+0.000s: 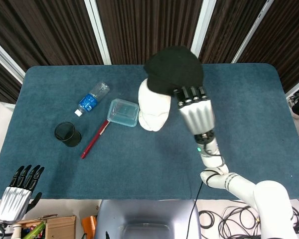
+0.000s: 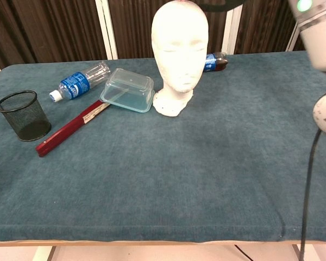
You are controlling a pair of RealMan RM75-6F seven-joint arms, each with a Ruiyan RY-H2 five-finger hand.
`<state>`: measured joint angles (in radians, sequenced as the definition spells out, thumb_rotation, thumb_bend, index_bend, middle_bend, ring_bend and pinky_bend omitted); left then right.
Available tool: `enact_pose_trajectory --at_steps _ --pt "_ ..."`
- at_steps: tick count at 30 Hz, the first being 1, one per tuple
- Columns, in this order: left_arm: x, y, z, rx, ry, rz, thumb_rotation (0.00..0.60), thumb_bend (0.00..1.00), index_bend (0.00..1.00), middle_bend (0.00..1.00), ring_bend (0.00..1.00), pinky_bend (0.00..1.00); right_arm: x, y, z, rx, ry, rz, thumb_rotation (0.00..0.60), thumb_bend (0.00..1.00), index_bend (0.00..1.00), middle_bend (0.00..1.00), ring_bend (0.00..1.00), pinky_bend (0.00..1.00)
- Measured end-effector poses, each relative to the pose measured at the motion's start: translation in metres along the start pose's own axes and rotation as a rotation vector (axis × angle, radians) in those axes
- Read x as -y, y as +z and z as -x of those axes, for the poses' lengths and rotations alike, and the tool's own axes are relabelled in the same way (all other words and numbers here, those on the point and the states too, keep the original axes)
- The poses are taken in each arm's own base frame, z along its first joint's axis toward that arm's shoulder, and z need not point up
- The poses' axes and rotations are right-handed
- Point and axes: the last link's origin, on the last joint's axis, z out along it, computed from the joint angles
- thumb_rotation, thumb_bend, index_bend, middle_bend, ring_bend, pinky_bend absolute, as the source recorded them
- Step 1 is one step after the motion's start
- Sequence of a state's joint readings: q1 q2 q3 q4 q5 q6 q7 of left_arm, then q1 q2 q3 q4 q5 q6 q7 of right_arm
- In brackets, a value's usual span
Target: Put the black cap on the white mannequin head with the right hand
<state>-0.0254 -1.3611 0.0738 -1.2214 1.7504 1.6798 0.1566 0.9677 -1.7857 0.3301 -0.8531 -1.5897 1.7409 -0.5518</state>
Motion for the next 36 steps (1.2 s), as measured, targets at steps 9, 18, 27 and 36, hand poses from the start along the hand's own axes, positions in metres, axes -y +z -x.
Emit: enact_pose_trajectory --at_steps 9,18,27,36 --pt "0.002 0.000 0.000 -0.001 -0.004 -0.006 0.600 0.32 0.00 0.13 0.08 0.11 0.032 -0.010 0.008 0.041 0.003 -0.104 0.600 0.44 1.00 0.72 0.65 0.77" --pt "0.004 -0.001 0.000 -0.001 -0.006 -0.012 0.600 0.32 0.00 0.13 0.08 0.11 0.036 -0.038 0.019 0.104 0.035 -0.137 0.600 0.44 1.00 0.72 0.65 0.77" --pt "0.004 0.001 0.001 0.003 -0.007 -0.017 0.600 0.32 0.00 0.13 0.08 0.11 0.034 -0.069 0.028 0.179 0.094 -0.140 0.600 0.44 0.78 0.67 0.61 0.75" --pt "0.005 0.002 0.003 0.008 -0.013 -0.019 0.600 0.32 0.00 0.13 0.08 0.11 0.040 -0.094 0.030 0.268 0.090 -0.158 0.600 0.27 0.00 0.23 0.25 0.46"
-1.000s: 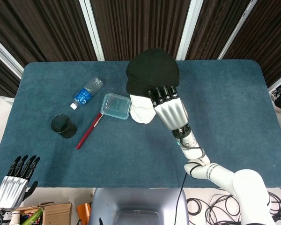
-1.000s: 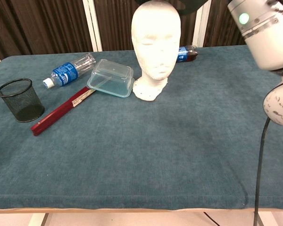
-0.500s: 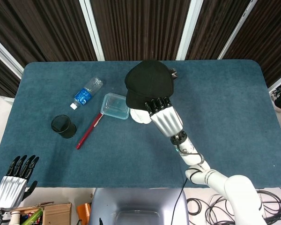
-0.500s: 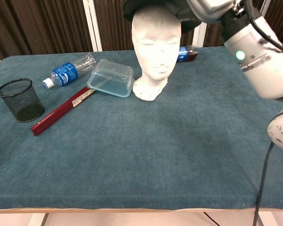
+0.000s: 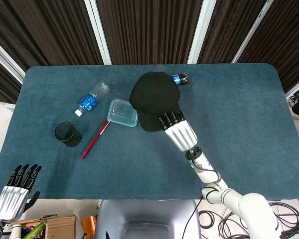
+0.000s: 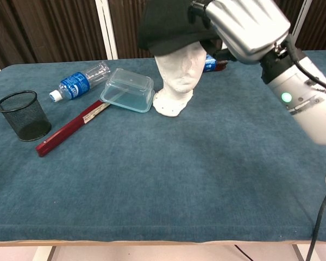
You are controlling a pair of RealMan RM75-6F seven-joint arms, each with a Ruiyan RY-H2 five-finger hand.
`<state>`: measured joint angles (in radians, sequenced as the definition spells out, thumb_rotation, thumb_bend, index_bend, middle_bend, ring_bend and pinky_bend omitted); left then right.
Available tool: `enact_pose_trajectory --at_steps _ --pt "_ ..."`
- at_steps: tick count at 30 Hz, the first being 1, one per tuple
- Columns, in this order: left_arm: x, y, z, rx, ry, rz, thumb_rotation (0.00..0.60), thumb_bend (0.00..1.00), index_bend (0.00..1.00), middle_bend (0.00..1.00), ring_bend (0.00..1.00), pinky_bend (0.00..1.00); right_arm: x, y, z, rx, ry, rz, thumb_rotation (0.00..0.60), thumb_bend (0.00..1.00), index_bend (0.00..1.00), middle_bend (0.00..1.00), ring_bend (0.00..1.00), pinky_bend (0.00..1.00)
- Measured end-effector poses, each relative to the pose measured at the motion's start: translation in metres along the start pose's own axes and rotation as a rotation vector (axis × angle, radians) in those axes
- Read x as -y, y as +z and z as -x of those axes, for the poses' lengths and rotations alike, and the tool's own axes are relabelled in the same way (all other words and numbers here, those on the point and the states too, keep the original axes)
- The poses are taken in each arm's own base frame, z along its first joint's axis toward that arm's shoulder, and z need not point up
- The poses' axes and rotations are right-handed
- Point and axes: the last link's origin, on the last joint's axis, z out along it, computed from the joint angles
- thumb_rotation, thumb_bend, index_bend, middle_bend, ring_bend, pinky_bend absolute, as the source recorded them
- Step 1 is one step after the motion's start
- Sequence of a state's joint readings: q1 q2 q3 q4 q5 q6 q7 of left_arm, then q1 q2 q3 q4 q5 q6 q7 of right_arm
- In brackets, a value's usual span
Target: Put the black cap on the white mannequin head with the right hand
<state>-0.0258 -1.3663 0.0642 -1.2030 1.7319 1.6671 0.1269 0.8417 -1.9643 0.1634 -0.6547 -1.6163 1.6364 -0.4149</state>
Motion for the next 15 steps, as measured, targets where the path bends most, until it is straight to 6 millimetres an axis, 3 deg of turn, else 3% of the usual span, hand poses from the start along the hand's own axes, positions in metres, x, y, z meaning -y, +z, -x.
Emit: enact_pose_trajectory --at_steps 8,15 --pt "0.002 -0.003 -0.001 -0.012 -0.005 -0.007 0.600 0.32 0.00 0.13 0.08 0.11 0.000 -0.019 -0.011 0.031 0.033 0.010 0.600 0.19 0.00 0.13 0.15 0.34" --pt "0.004 -0.006 -0.002 -0.018 -0.009 -0.013 0.600 0.32 0.00 0.13 0.08 0.11 -0.026 -0.060 -0.035 0.061 0.060 0.033 0.600 0.15 0.00 0.09 0.10 0.27"
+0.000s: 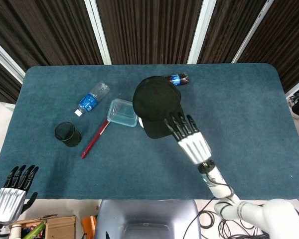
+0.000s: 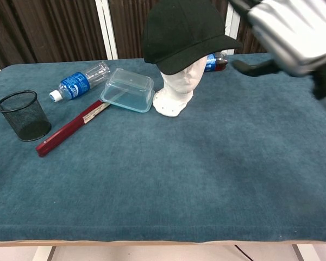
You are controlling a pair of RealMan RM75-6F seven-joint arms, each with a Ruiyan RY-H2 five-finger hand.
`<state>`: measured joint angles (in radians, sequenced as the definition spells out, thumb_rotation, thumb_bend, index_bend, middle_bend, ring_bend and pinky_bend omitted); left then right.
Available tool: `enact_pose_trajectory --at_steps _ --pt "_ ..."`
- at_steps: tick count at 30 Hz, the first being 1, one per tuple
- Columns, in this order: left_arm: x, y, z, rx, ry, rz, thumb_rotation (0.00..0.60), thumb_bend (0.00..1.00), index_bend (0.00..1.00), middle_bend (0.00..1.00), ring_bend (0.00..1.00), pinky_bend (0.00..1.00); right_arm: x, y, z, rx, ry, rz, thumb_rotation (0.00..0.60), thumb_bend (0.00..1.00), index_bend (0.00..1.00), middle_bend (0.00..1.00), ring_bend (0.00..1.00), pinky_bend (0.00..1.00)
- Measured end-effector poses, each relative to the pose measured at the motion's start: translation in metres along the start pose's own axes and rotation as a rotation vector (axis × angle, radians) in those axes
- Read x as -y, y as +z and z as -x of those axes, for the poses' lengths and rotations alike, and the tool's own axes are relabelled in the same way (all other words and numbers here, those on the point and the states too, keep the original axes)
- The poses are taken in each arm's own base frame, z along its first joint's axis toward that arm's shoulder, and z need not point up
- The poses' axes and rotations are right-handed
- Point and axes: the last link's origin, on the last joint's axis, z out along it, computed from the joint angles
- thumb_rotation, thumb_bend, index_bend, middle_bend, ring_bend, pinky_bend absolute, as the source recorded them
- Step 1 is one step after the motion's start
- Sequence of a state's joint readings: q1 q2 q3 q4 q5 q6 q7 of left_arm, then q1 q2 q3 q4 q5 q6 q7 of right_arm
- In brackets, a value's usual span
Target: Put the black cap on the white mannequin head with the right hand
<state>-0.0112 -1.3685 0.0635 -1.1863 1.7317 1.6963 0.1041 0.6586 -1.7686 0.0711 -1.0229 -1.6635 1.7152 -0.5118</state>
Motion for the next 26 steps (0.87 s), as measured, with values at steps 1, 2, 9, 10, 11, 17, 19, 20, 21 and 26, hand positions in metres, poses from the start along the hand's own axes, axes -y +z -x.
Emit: enact_pose_trajectory --at_steps 1,2,9,10,11,17,19,20,21,26 --pt "0.000 0.000 0.000 -0.002 -0.003 -0.001 0.600 0.32 0.00 0.13 0.08 0.11 -0.005 -0.008 -0.004 0.009 0.004 0.009 0.600 0.15 0.00 0.07 0.07 0.25" --pt "0.000 0.000 -0.001 -0.005 -0.007 -0.002 0.600 0.32 0.00 0.13 0.08 0.11 -0.011 -0.016 -0.008 0.019 0.007 0.020 0.600 0.15 0.00 0.06 0.05 0.23" --pt "0.007 0.001 -0.011 -0.031 -0.056 -0.082 0.600 0.32 0.00 0.09 0.04 0.08 -0.066 -0.102 -0.051 0.234 0.002 0.222 0.600 0.15 0.00 0.00 0.00 0.11" --pt "0.008 0.003 -0.014 -0.041 -0.069 -0.099 0.600 0.32 0.00 0.09 0.04 0.08 -0.074 -0.116 -0.058 0.284 0.001 0.262 0.600 0.15 0.00 0.00 0.00 0.10" --pt "0.009 0.005 -0.017 -0.051 -0.080 -0.110 0.600 0.32 0.00 0.09 0.04 0.08 -0.082 -0.131 -0.064 0.337 0.002 0.306 0.600 0.15 0.00 0.00 0.00 0.09" --pt "0.013 0.016 -0.023 -0.092 -0.130 -0.100 0.600 0.32 0.00 0.09 0.04 0.08 -0.120 -0.201 -0.090 0.556 0.072 0.541 0.600 0.15 0.00 0.00 0.00 0.06" --pt "0.013 0.019 -0.022 -0.083 -0.121 -0.095 0.600 0.33 0.00 0.09 0.04 0.08 -0.133 -0.213 -0.100 0.575 0.097 0.573 0.600 0.15 0.00 0.00 0.00 0.06" --pt "0.012 0.020 -0.021 -0.073 -0.116 -0.096 0.600 0.33 0.00 0.09 0.04 0.08 -0.137 -0.217 -0.104 0.579 0.106 0.587 0.600 0.15 0.00 0.00 0.00 0.06" --pt "0.011 0.021 -0.020 -0.060 -0.111 -0.098 0.600 0.33 0.00 0.09 0.04 0.08 -0.141 -0.223 -0.109 0.582 0.119 0.604 0.600 0.15 0.00 0.00 0.00 0.06" --pt "0.005 0.027 -0.014 0.023 -0.096 -0.115 0.600 0.33 0.00 0.09 0.04 0.08 -0.142 -0.228 -0.113 0.591 0.133 0.606 0.600 0.15 0.00 0.00 0.00 0.06"
